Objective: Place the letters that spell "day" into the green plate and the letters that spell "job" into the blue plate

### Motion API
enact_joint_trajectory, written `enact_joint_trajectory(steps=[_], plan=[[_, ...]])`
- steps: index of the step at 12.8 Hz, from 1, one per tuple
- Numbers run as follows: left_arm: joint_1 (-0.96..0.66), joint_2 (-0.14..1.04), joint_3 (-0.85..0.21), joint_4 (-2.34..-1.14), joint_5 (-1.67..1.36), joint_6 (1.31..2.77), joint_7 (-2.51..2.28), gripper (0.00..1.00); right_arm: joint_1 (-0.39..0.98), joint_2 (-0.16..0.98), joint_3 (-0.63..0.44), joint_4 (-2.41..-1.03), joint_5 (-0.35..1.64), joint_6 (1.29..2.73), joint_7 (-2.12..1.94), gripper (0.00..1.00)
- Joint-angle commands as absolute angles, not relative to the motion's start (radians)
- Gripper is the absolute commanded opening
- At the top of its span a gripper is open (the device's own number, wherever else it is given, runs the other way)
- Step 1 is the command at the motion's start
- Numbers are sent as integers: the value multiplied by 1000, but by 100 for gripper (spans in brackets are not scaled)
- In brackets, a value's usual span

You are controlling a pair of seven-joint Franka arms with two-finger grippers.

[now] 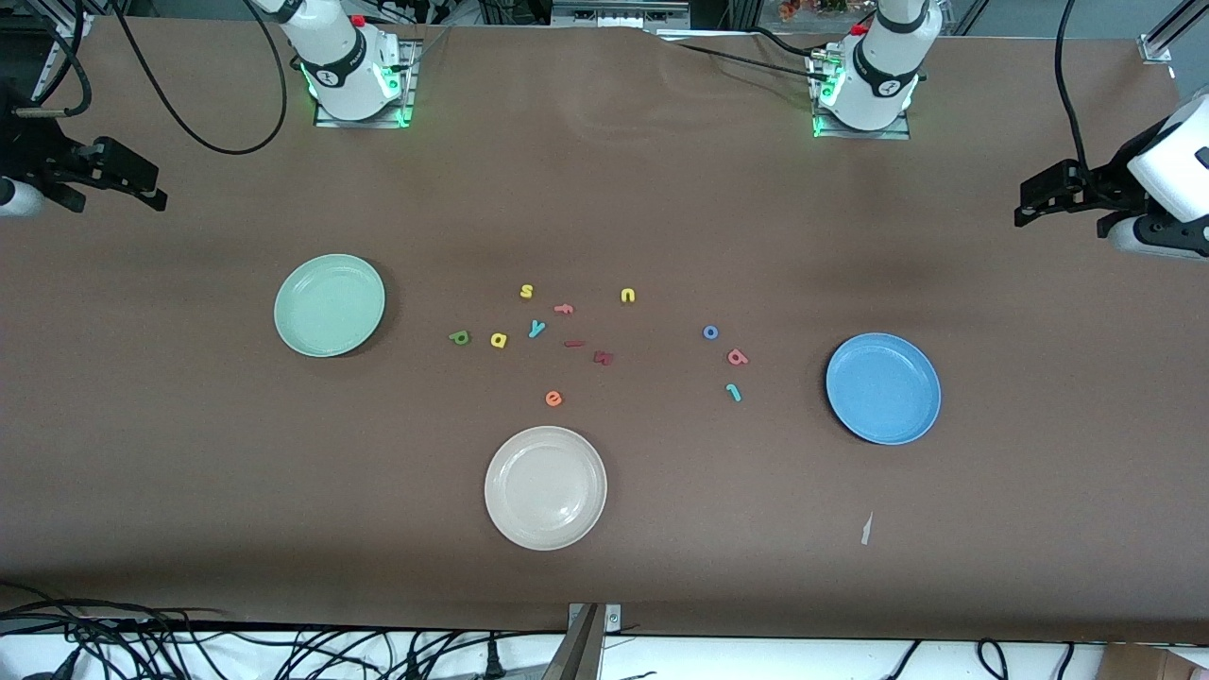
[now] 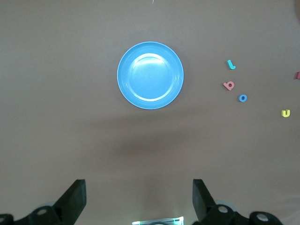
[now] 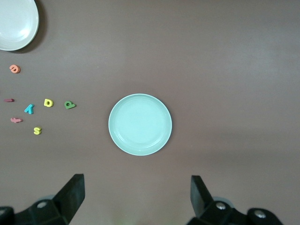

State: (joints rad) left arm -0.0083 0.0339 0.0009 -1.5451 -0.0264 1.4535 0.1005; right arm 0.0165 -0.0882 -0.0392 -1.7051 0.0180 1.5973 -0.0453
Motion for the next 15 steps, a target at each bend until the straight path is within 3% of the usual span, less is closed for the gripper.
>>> enact_joint_trajectory(steps=[1, 15], plan=[[-15, 46, 3, -1516, -51, 1448, 94, 100, 20, -81, -41, -1683, 8, 1582, -40, 100], [-75, 51, 3, -1482, -38, 1450, 92, 100, 20, -81, -43, -1684, 11, 1572, -43, 100]])
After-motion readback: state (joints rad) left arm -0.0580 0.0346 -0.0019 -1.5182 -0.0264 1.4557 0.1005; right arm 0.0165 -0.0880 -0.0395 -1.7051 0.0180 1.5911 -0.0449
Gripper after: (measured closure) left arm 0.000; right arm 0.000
